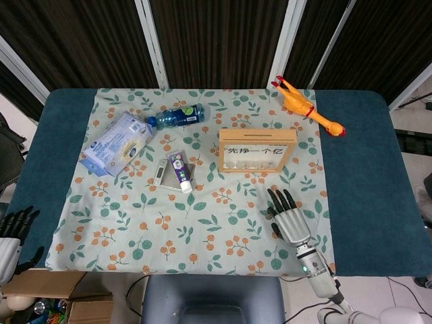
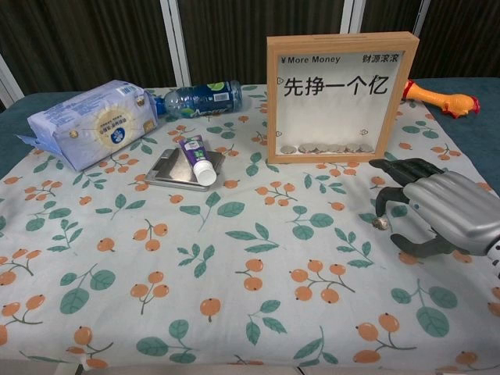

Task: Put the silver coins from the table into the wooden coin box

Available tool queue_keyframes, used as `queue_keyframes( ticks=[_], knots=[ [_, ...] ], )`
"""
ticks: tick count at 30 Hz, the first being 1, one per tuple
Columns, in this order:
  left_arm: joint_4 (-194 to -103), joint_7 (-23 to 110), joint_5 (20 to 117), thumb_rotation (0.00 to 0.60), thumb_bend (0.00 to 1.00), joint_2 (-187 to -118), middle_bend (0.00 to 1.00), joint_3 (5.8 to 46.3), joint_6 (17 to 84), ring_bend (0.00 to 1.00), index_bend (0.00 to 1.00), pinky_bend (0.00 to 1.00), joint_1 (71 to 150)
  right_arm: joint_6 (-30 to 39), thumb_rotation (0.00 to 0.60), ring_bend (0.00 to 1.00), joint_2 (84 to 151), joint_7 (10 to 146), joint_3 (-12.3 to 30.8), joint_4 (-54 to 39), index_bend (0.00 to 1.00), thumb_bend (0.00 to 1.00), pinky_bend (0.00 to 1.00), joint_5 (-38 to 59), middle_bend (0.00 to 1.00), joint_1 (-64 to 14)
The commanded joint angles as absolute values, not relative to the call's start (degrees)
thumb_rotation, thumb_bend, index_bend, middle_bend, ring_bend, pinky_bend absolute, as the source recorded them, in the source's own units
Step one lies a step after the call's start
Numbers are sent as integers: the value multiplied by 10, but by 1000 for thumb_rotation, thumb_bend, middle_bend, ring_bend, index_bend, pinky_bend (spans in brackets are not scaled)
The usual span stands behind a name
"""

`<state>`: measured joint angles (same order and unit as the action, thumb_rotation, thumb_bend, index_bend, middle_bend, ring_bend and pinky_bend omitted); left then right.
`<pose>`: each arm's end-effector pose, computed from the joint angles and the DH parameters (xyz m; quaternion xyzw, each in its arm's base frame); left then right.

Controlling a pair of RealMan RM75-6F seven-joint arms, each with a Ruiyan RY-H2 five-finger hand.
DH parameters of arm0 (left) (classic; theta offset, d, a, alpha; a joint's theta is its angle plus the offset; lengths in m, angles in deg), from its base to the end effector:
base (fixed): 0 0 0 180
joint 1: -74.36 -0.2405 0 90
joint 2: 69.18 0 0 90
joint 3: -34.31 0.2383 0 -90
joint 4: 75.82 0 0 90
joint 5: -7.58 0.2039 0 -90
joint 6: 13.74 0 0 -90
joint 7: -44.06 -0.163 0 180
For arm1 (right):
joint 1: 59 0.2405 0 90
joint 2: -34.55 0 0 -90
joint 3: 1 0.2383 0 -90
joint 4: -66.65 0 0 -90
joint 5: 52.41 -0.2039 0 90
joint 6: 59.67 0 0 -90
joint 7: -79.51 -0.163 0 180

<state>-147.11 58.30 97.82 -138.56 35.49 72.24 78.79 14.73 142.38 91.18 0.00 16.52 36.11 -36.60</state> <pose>-0.3468 0.1857 0.1543 -0.6250 -0.3840 -0.3723 0.5686 -0.2389 -0.2717 -0.0579 0.7329 -0.2736 0.3596 0.5087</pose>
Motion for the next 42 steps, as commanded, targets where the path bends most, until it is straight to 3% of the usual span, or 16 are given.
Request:
queue_keyframes(
  ticks=[1,22,42],
  knots=[
    [-1472,582,978,600,364,-1385,0,355,723,0,0,0,788,146,600,0,1424,911,1,165,548,347,0,361,39,-366],
    [-1469,588,978,600,365,-1384,0,356,722,0,0,0,787,121,600,0,1421,926,5,155,528,346,0,351,46,-363],
    [-1458,593,976,600,364,-1389,0,356,715,0,0,0,789,101,600,0,1423,939,18,150,599,346,0,340,53,-351]
  ],
)
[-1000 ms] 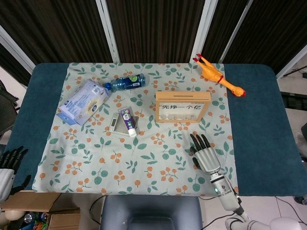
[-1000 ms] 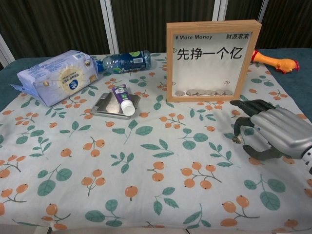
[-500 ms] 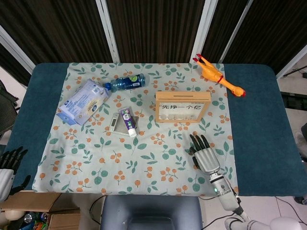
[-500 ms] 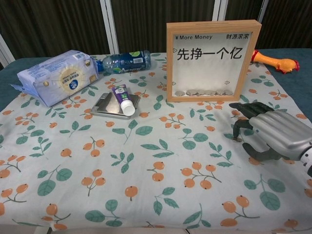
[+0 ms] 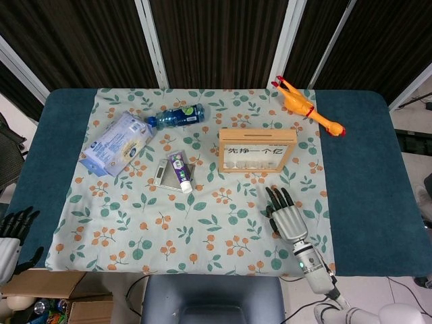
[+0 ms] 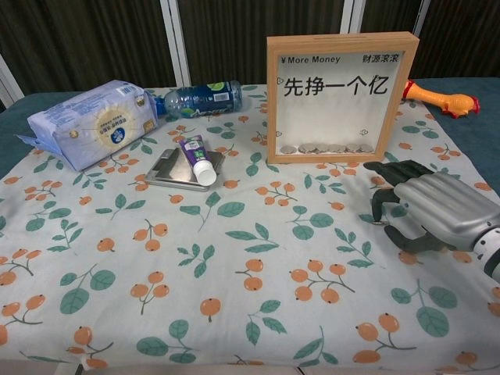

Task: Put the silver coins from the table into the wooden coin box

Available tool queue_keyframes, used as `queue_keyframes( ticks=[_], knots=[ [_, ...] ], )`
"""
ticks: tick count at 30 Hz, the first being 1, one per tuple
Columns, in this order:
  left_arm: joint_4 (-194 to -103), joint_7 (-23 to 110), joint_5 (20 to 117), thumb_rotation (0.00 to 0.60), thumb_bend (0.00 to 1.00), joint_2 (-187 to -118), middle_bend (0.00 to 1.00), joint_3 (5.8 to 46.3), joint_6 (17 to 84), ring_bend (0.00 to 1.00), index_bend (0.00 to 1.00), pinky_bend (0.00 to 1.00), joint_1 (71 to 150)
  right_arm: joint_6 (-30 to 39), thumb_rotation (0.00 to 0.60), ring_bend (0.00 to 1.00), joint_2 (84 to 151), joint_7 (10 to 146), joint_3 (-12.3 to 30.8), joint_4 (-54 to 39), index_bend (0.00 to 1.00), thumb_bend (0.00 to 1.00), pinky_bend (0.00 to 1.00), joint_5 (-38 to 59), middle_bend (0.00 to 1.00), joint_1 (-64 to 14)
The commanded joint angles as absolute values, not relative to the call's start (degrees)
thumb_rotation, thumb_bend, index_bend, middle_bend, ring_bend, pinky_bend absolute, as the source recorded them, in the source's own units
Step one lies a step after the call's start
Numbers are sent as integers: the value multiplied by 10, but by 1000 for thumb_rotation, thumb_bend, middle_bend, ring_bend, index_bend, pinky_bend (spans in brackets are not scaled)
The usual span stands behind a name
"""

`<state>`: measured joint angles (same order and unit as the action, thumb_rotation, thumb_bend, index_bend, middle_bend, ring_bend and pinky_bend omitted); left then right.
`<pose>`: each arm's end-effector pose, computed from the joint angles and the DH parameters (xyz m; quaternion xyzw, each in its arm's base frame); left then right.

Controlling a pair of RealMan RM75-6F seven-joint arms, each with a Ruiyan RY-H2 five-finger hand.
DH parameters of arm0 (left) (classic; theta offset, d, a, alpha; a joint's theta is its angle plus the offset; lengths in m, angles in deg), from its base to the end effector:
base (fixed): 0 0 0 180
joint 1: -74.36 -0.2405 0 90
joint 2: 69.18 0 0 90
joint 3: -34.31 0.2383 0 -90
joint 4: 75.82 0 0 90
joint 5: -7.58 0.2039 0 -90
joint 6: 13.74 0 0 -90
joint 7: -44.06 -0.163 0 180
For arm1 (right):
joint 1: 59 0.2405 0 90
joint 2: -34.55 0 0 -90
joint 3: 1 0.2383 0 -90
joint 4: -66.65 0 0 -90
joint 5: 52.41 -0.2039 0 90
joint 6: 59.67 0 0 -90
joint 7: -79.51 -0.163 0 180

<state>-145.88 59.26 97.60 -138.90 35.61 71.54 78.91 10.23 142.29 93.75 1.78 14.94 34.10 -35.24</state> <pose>-0.3514 0.1862 0.1537 -0.6252 -0.3888 -0.3679 0.5679 -0.2360 -0.2811 -0.0649 0.7400 -0.2854 0.3373 0.5071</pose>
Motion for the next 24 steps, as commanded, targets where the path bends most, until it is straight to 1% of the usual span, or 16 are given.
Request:
queue_keyframes(
  ticks=[1,12,20,24],
  knots=[
    [-1458,593,976,600,364,-1390,0,356,715,0,0,0,789,101,600,0,1424,939,19,150,603,346,0,340,54,-351],
    [-1453,595,977,600,364,-1393,0,358,711,0,0,0,791,117,600,0,1425,939,20,161,640,346,0,349,70,-348],
    [-1455,594,979,600,361,-1393,0,357,713,0,0,0,792,121,600,0,1426,933,20,166,599,346,0,354,80,-344],
    [-1456,593,979,600,361,-1392,0,358,713,0,0,0,791,123,600,0,1428,934,21,168,605,346,0,355,91,-342]
  ],
)
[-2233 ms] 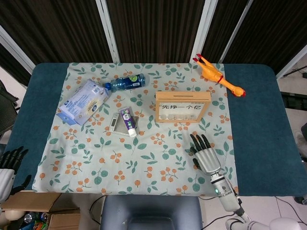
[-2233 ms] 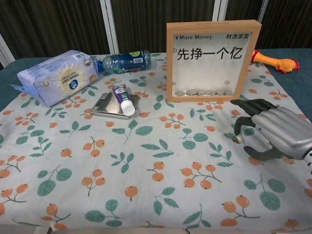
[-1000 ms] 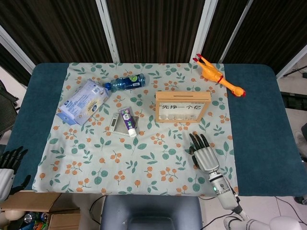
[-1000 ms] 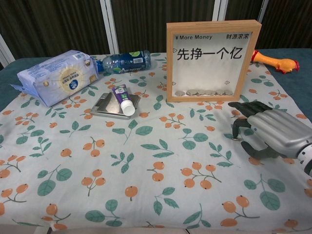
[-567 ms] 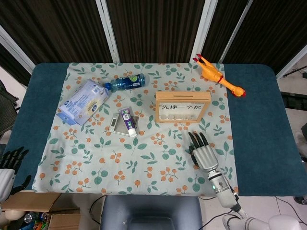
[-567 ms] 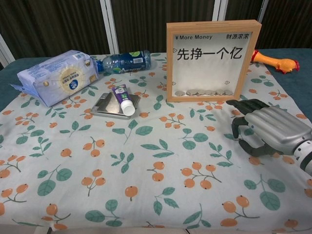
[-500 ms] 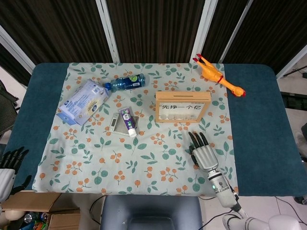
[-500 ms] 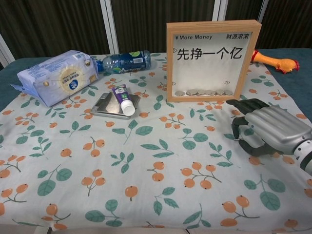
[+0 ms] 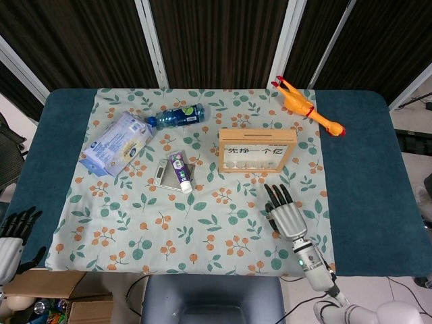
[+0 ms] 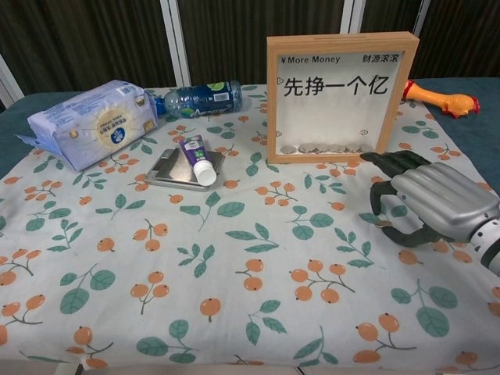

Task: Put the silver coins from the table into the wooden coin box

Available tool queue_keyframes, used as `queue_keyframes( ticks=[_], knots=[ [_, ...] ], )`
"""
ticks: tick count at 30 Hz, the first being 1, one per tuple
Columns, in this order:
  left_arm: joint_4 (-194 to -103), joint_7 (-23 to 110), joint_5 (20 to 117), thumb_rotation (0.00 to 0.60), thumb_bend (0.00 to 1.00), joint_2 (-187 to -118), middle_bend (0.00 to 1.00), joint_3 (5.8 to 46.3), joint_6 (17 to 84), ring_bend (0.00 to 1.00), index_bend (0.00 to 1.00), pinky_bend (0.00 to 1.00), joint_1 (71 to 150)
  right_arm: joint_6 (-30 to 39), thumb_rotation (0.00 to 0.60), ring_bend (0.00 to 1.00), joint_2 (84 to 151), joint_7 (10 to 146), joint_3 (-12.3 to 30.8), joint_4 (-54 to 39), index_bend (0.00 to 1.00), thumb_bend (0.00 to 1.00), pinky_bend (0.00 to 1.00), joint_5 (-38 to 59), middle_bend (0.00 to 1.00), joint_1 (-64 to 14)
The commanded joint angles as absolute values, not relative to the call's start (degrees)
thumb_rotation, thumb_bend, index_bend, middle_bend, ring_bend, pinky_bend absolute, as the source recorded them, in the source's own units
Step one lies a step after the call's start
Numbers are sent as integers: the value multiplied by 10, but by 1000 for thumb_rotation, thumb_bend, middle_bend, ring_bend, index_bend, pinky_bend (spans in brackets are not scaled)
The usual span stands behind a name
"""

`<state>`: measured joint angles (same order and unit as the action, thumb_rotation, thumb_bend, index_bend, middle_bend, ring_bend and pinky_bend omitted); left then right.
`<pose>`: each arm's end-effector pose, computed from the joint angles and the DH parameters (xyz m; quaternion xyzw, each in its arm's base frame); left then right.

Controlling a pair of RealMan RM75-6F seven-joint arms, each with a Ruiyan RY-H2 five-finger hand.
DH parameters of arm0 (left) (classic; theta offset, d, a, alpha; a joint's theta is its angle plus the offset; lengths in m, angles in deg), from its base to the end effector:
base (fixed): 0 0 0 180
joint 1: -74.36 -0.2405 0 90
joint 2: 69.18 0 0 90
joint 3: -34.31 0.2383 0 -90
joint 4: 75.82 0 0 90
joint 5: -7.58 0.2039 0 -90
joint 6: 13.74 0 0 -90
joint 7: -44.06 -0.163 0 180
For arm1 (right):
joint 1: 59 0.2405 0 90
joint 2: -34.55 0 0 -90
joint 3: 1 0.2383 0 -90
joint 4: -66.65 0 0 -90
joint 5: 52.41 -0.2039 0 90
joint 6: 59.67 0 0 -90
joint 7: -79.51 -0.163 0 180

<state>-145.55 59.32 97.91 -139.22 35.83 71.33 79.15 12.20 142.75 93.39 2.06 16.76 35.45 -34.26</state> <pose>-0.3511 0.1869 0.1509 -0.6289 -0.3892 -0.3673 0.5639 -0.2302 -0.2875 -0.0599 0.7388 -0.2601 0.3511 0.5131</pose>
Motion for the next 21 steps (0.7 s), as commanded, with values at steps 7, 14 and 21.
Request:
queue_keyframes(
  ticks=[7,14,21],
  knots=[
    [-1458,591,980,600,361,-1391,0,359,714,0,0,0,791,123,600,0,1429,929,22,170,638,383,0,355,108,-340],
    [-1458,589,980,600,359,-1391,0,359,712,0,0,0,793,117,600,0,1427,931,23,167,648,465,0,350,118,-339],
    [-1455,592,979,600,361,-1392,0,359,711,0,0,0,793,115,600,0,1428,931,24,167,653,500,0,348,121,-338]
  ],
)
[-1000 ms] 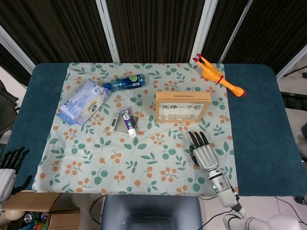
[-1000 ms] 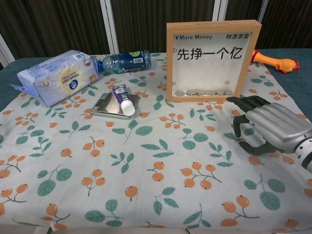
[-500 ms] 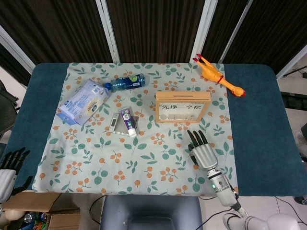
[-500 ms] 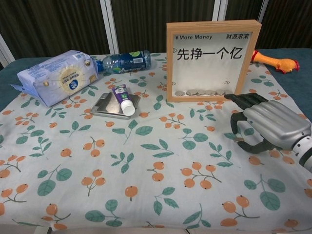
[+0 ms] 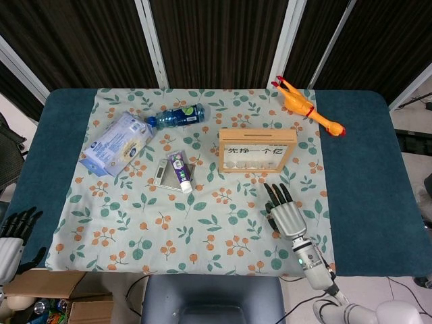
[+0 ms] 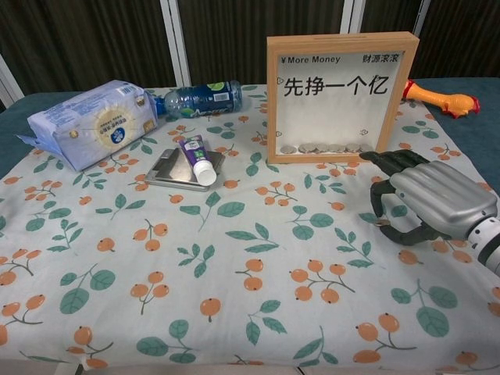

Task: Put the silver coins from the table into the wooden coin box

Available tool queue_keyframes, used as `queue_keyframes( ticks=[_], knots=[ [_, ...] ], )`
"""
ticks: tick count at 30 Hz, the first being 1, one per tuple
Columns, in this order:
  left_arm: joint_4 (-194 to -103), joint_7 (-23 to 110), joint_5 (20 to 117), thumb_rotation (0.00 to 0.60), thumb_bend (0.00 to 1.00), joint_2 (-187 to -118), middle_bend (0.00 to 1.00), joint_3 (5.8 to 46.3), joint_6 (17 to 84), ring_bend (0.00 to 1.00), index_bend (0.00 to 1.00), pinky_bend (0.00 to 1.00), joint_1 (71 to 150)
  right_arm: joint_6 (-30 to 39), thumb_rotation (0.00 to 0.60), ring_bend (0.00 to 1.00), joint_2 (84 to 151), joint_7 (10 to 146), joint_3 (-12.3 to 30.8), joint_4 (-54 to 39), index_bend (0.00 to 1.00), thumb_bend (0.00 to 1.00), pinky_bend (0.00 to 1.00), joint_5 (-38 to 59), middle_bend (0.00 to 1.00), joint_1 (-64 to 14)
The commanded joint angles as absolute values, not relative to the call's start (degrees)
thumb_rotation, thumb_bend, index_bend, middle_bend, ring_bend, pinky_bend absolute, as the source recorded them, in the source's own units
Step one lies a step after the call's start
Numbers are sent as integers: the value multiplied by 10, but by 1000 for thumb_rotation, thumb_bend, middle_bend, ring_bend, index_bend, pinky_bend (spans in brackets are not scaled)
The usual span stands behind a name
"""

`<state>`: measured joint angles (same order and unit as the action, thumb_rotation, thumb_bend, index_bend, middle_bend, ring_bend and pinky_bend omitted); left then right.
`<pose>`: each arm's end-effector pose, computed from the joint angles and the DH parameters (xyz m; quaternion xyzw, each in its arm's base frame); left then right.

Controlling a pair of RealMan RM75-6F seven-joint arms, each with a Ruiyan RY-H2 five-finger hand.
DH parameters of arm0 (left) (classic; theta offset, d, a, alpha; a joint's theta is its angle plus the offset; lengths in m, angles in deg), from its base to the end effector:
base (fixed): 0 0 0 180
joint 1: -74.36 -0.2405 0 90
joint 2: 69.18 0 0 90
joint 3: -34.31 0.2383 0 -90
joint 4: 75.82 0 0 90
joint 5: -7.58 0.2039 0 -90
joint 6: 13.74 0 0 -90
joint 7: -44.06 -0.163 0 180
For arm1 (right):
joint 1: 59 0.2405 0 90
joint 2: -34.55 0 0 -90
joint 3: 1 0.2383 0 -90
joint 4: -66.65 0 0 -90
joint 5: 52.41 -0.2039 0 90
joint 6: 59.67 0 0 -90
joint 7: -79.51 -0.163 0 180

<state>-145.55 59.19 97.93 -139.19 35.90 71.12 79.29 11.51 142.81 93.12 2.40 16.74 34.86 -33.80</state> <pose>-0.3511 0.1874 0.1504 -0.6307 -0.3890 -0.3656 0.5632 -0.2296 -0.2906 -0.0605 0.7375 -0.2657 0.3506 0.5124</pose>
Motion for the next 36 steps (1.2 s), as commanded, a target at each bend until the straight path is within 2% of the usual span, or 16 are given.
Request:
queue_keyframes(
  ticks=[1,36],
  knots=[
    [-1455,592,979,600,361,-1392,0,359,711,0,0,0,793,114,600,0,1428,931,25,166,654,505,0,348,122,-337],
    [-1453,592,979,600,360,-1395,0,360,708,0,0,0,795,112,600,0,1420,934,33,153,689,553,0,340,134,-331]
  ],
)
